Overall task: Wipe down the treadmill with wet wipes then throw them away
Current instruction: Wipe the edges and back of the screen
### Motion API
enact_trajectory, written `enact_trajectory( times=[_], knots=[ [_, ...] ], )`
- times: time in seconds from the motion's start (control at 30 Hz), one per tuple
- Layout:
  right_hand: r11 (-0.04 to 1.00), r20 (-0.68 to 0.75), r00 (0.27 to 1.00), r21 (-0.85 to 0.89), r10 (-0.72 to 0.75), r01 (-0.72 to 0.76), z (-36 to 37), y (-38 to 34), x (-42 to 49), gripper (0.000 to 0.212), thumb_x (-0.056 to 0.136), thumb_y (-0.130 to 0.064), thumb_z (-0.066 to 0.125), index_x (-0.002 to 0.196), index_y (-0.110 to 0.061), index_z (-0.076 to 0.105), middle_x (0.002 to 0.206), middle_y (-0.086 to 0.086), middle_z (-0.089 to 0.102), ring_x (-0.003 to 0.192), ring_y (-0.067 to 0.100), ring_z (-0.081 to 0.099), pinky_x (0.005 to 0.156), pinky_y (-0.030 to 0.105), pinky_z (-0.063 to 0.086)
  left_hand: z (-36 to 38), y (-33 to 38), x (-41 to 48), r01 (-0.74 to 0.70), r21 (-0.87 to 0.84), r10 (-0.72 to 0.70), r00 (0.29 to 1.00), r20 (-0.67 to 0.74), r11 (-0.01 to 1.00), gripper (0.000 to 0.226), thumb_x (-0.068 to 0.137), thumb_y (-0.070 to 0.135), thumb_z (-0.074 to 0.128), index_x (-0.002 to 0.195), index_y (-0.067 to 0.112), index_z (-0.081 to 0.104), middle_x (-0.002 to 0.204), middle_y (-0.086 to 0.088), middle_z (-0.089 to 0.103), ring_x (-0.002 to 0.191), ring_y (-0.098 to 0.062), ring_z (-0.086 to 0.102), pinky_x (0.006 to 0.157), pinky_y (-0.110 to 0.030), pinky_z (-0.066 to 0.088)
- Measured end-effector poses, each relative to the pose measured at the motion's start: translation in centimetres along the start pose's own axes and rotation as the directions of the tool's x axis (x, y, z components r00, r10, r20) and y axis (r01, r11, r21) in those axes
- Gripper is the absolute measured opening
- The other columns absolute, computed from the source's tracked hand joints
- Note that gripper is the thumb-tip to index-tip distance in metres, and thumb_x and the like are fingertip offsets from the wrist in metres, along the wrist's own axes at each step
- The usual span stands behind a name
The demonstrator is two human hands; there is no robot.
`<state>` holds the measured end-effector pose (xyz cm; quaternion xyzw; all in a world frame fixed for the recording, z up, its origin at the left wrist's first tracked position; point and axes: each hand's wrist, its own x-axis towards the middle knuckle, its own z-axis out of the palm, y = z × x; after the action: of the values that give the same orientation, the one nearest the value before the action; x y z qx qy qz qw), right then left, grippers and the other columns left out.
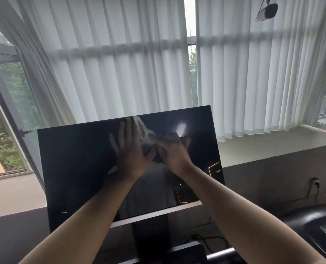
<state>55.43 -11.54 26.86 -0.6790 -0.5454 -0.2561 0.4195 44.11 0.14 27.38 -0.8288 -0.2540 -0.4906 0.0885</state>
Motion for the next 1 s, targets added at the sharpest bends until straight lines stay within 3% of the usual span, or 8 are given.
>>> enact_trajectory(
  times=[0.1,0.17,0.37,0.53,0.67,0.77,0.87,1.0],
  knots=[
    [0.997,-0.101,0.994,-0.06,0.036,-0.042,-0.8,2.1,-1.0,0.051,0.087,-0.015,0.064,0.133,-0.036,0.064,0.108,-0.008,0.066,0.102,0.022,0.053,0.076,0.03,0.016,0.6,1.1,-1.1,0.0,0.061,0.0,1.0,0.003,0.998,0.086,0.085,0.051,0.055,0.155,0.007,0.033,0.165,-0.013,0.025,0.149,-0.032,0.023,0.118,-0.062,0.012],
    [0.974,-0.217,0.962,-0.12,0.164,-0.193,-1.7,3.7,-1.7,0.056,0.085,-0.009,0.059,0.134,-0.037,0.062,0.102,-0.005,0.064,0.097,0.023,0.051,0.073,0.032,0.012,1.3,1.8,-1.8,-0.006,0.068,0.005,1.0,0.006,0.998,0.084,0.087,0.045,0.066,0.156,0.01,0.034,0.165,-0.014,0.025,0.147,-0.033,0.027,0.116,-0.059,0.016],
    [0.756,-0.332,0.704,0.047,0.628,-0.653,-4.0,7.0,-2.4,0.062,0.101,-0.004,0.035,0.15,-0.04,0.041,0.094,-0.003,0.046,0.105,0.024,0.043,0.077,0.033,0.009,1.9,1.8,-2.3,-0.014,0.021,0.013,1.0,0.022,1.0,0.082,0.085,0.045,0.066,0.155,0.012,0.038,0.167,-0.013,0.019,0.15,-0.033,0.023,0.12,-0.055,0.006],
    [0.848,-0.279,0.81,0.03,0.515,-0.529,-2.3,4.4,-2.8,0.065,0.087,-0.008,0.043,0.149,-0.027,0.047,0.108,0.011,0.055,0.107,0.034,0.046,0.086,0.043,0.029,1.7,1.7,-2.4,-0.028,0.017,0.028,0.999,0.029,0.999,0.082,0.083,0.048,0.06,0.154,0.012,0.039,0.167,-0.014,0.02,0.151,-0.033,0.023,0.12,-0.057,0.009],
    [0.957,-0.111,0.957,-0.08,0.268,-0.278,-0.3,1.8,-3.1,0.068,0.086,-0.011,0.057,0.149,-0.035,0.047,0.117,0.002,0.061,0.109,0.026,0.048,0.08,0.032,0.015,1.5,2.2,-2.5,-0.017,0.043,0.013,0.996,0.089,0.999,0.086,0.081,0.056,0.05,0.154,0.012,0.039,0.167,-0.015,0.019,0.151,-0.034,0.023,0.119,-0.059,0.009],
    [0.984,-0.013,0.988,-0.094,0.152,-0.152,-0.3,1.4,-3.3,0.064,0.086,-0.021,0.054,0.148,-0.034,0.047,0.121,0.0,0.063,0.113,0.024,0.049,0.079,0.027,0.011,2.2,3.1,-3.4,-0.027,0.039,0.023,0.995,0.094,0.999,0.082,0.081,0.055,0.052,0.148,0.009,0.045,0.164,-0.017,0.026,0.149,-0.037,0.028,0.117,-0.063,0.014],
    [0.967,-0.048,0.979,-0.154,0.197,-0.202,-1.5,2.5,-3.4,0.068,0.084,-0.022,0.044,0.151,-0.035,0.043,0.122,0.001,0.061,0.111,0.027,0.047,0.083,0.034,0.019,2.9,3.1,-4.1,-0.039,0.034,0.037,0.996,0.077,0.999,0.08,0.085,0.056,0.052,0.15,0.011,0.04,0.165,-0.016,0.025,0.15,-0.039,0.026,0.117,-0.063,0.016],
    [0.847,-0.164,0.867,-0.19,0.471,-0.497,-4.1,4.9,-3.6,0.078,0.086,-0.009,0.04,0.158,-0.036,0.025,0.122,0.008,0.051,0.115,0.032,0.044,0.091,0.046,0.028,2.7,2.7,-4.2,-0.05,0.01,0.049,0.995,0.085,0.999,0.08,0.087,0.054,0.049,0.154,0.015,0.032,0.168,-0.012,0.017,0.153,-0.037,0.02,0.119,-0.063,0.011]
  ],
)
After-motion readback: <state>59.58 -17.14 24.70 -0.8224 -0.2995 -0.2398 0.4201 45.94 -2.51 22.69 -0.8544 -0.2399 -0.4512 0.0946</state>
